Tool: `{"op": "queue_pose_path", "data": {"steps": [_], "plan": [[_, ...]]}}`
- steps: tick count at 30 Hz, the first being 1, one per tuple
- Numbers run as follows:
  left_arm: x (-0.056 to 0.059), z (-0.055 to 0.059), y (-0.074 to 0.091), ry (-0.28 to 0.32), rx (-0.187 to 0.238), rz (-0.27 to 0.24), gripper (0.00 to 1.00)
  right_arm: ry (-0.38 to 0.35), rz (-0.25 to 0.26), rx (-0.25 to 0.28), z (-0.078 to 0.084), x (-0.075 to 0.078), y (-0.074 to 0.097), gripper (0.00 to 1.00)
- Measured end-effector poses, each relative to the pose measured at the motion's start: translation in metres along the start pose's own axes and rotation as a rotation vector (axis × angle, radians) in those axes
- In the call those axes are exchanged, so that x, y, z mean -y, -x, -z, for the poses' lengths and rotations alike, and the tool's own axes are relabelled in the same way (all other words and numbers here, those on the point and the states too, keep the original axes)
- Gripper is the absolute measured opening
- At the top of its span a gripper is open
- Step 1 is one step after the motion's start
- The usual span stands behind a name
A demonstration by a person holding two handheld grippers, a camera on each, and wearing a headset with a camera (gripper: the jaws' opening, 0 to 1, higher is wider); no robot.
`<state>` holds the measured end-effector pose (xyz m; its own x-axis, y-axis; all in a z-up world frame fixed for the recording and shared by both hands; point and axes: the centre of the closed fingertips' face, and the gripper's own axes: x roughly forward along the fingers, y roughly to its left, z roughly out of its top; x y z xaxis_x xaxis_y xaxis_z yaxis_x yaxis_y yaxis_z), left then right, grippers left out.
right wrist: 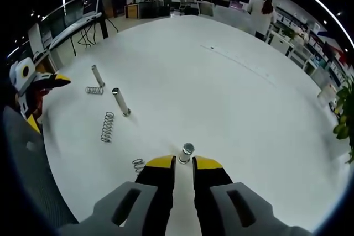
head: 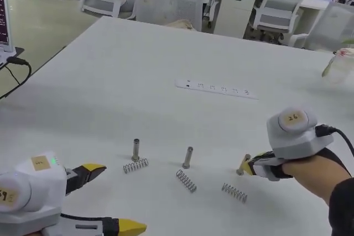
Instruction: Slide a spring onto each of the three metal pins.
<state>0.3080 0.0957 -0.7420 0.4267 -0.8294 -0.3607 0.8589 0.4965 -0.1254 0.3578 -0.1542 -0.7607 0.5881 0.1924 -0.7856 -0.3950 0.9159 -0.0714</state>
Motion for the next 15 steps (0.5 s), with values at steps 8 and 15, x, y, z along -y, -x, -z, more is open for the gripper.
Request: {"op": "queue_pose_path", "data": {"steps": [8,15], "plan": [[0.000,0.000,-0.001,-0.003,-0.001,0.003,0.85,-0.009,-0.007,-0.006,0.011,-0.002,0.002,0.10],[0.001,0.000,-0.001,-0.005,-0.001,0.004,0.85,-0.002,-0.019,-0.007,0.019,-0.006,0.006,0.10]]}}
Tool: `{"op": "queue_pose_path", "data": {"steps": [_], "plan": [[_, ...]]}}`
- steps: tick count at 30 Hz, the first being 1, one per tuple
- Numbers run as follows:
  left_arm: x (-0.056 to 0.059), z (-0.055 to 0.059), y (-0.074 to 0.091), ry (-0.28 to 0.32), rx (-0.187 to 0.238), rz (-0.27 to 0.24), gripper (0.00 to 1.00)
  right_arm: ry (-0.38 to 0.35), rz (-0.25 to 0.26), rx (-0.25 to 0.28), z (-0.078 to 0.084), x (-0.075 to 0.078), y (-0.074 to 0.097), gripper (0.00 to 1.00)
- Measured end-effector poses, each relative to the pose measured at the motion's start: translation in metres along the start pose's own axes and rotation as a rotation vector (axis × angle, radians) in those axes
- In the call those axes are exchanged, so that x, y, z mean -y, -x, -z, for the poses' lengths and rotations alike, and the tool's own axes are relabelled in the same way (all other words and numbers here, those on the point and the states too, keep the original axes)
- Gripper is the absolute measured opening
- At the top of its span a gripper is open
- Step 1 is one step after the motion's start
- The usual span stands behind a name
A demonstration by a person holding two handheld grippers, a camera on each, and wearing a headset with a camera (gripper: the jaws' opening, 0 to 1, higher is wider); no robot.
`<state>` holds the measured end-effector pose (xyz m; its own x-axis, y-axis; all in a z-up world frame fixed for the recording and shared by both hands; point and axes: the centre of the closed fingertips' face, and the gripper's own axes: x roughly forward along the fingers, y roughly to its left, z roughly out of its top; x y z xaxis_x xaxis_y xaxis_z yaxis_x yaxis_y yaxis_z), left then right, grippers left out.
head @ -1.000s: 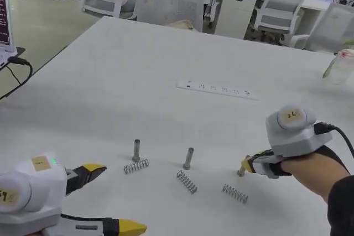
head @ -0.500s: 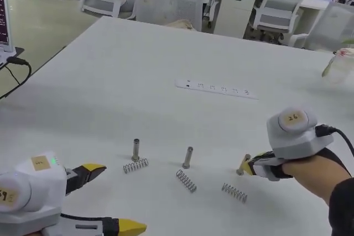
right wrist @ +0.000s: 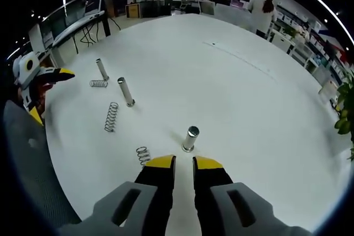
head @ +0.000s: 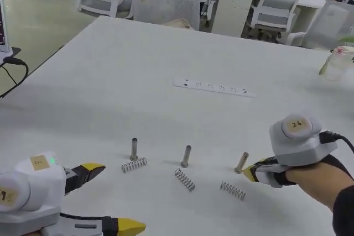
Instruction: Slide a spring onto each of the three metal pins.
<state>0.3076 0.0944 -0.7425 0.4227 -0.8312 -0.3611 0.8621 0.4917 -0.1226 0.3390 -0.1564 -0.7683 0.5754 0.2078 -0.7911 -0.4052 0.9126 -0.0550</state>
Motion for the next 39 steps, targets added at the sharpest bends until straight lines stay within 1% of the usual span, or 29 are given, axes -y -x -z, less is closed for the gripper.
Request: {"op": "queue_pose_path", "data": {"steps": [8,11,14,15,17,21,24,25,26,28,29,31,39], "plan": [[0.002,0.000,0.000,-0.001,-0.002,0.000,0.85,0.023,-0.028,0.004,0.010,-0.010,0.005,0.11],[0.003,-0.001,0.000,-0.002,-0.003,0.000,0.85,0.042,-0.052,0.014,0.011,-0.017,0.008,0.11],[0.004,-0.001,0.000,-0.002,-0.003,0.001,0.85,0.052,-0.064,0.019,0.011,-0.021,0.009,0.11],[0.004,-0.001,0.000,-0.003,-0.004,0.001,0.85,0.066,-0.077,0.024,0.011,-0.026,0.010,0.11],[0.004,-0.002,0.000,-0.003,-0.003,0.002,0.85,0.076,-0.090,0.029,0.011,-0.029,0.010,0.11],[0.004,-0.002,0.000,-0.002,-0.002,0.000,0.85,0.094,-0.120,0.025,0.012,-0.036,0.009,0.12],[0.003,-0.002,0.000,-0.002,-0.002,0.001,0.85,0.126,-0.141,0.022,0.016,-0.040,0.006,0.12],[0.003,-0.002,0.000,-0.001,-0.002,0.001,0.85,0.126,-0.142,0.021,0.016,-0.040,0.006,0.12],[0.003,-0.001,0.000,-0.002,-0.004,0.000,0.85,0.141,-0.154,0.004,0.020,-0.042,0.004,0.13],[0.003,-0.001,0.000,-0.002,-0.004,0.000,0.84,0.168,-0.155,-0.005,0.023,-0.043,0.002,0.14],[0.002,-0.001,0.000,-0.002,-0.005,0.001,0.84,0.190,-0.157,-0.018,0.026,-0.043,0.001,0.14],[0.003,-0.001,0.000,-0.001,-0.006,0.002,0.84,0.204,-0.156,-0.022,0.027,-0.043,-0.001,0.14],[0.001,0.000,0.001,0.000,-0.009,0.000,0.84,0.220,-0.185,-0.019,0.030,-0.046,-0.006,0.14]]}}
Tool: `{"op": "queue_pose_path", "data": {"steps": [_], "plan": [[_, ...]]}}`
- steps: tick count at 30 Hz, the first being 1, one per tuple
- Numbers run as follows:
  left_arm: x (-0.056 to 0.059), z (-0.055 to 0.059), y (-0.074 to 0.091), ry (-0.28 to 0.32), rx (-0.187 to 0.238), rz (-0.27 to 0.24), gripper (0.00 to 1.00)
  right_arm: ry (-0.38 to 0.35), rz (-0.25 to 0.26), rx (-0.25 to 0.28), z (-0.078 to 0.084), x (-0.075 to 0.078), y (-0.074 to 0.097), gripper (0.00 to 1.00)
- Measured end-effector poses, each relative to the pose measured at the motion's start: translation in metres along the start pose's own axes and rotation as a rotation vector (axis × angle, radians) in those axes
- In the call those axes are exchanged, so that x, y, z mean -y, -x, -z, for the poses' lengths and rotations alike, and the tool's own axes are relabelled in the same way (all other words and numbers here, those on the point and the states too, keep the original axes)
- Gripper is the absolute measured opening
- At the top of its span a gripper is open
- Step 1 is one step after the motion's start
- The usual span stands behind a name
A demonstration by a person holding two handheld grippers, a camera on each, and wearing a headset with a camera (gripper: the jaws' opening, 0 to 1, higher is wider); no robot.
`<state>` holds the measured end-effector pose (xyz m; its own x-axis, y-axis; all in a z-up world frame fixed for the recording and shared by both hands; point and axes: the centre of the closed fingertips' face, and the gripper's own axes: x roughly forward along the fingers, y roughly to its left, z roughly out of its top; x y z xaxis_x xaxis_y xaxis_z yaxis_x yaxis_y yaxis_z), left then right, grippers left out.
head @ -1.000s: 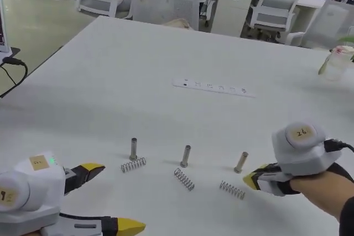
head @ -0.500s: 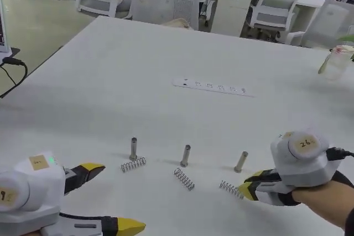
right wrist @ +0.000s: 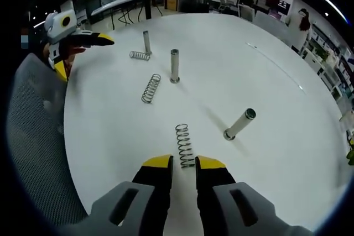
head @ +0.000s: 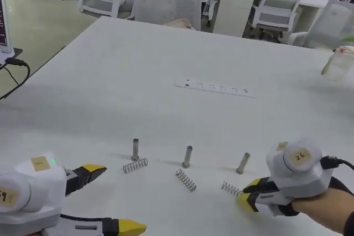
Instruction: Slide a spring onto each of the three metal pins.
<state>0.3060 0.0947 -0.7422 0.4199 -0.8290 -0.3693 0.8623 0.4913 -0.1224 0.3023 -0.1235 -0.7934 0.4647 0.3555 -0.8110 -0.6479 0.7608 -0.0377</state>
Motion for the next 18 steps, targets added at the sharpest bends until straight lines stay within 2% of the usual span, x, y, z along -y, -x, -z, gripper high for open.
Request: {"op": "queue_pose_path", "data": {"steps": [18], "plan": [[0.0004,0.0008,0.0025,0.001,0.002,-0.005,0.84,0.031,-0.012,0.003,0.0016,0.0009,-0.0041,0.10]]}}
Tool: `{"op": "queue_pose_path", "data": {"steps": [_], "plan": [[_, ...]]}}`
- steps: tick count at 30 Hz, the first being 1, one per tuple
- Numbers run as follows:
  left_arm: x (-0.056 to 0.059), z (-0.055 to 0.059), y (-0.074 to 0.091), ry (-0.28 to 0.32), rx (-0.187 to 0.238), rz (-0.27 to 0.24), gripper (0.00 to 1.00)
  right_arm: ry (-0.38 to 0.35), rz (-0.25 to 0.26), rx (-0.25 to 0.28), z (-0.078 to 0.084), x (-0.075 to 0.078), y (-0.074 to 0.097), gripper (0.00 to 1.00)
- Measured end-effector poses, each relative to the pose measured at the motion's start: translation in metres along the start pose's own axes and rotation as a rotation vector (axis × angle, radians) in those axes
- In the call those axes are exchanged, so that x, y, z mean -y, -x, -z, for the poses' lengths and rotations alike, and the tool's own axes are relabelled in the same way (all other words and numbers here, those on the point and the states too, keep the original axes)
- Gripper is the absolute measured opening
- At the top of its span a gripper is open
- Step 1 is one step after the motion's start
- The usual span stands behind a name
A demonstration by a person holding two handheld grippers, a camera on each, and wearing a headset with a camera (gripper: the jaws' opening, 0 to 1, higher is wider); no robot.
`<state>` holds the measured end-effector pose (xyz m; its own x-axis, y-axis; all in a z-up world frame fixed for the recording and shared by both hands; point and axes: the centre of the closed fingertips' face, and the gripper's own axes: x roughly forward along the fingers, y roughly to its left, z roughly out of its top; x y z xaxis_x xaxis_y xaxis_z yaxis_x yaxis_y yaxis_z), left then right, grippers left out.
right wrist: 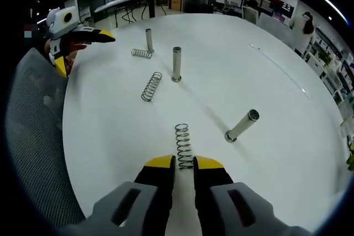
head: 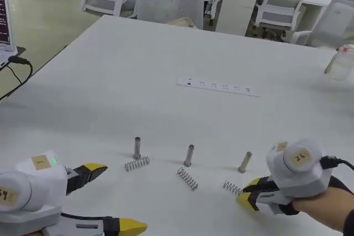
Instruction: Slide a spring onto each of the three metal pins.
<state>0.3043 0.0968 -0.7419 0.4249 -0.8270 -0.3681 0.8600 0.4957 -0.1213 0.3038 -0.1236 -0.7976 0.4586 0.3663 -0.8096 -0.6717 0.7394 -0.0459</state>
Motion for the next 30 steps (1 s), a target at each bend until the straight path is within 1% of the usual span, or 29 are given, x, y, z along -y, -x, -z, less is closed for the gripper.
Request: {"op": "queue_pose_path", "data": {"steps": [1,9,15,23,29,30], "plan": [[0.000,0.000,0.000,0.000,0.000,0.000,0.84,0.010,0.001,0.001,0.000,0.000,0.000,0.09],[0.002,-0.002,0.001,-0.005,0.004,0.006,0.84,0.036,0.007,-0.006,0.000,0.000,0.000,0.08],[0.006,-0.005,0.000,-0.013,0.006,0.018,0.82,0.038,-0.003,-0.008,-0.001,-0.003,0.001,0.08],[0.009,-0.007,-0.001,-0.025,0.006,0.034,0.80,0.051,-0.020,0.002,-0.010,-0.009,0.006,0.08],[0.011,-0.007,-0.002,-0.042,-0.004,0.047,0.79,0.073,-0.038,0.006,-0.017,-0.018,0.009,0.08],[0.011,-0.008,-0.003,-0.044,-0.004,0.050,0.79,0.076,-0.041,0.011,-0.021,-0.020,0.010,0.08]]}}
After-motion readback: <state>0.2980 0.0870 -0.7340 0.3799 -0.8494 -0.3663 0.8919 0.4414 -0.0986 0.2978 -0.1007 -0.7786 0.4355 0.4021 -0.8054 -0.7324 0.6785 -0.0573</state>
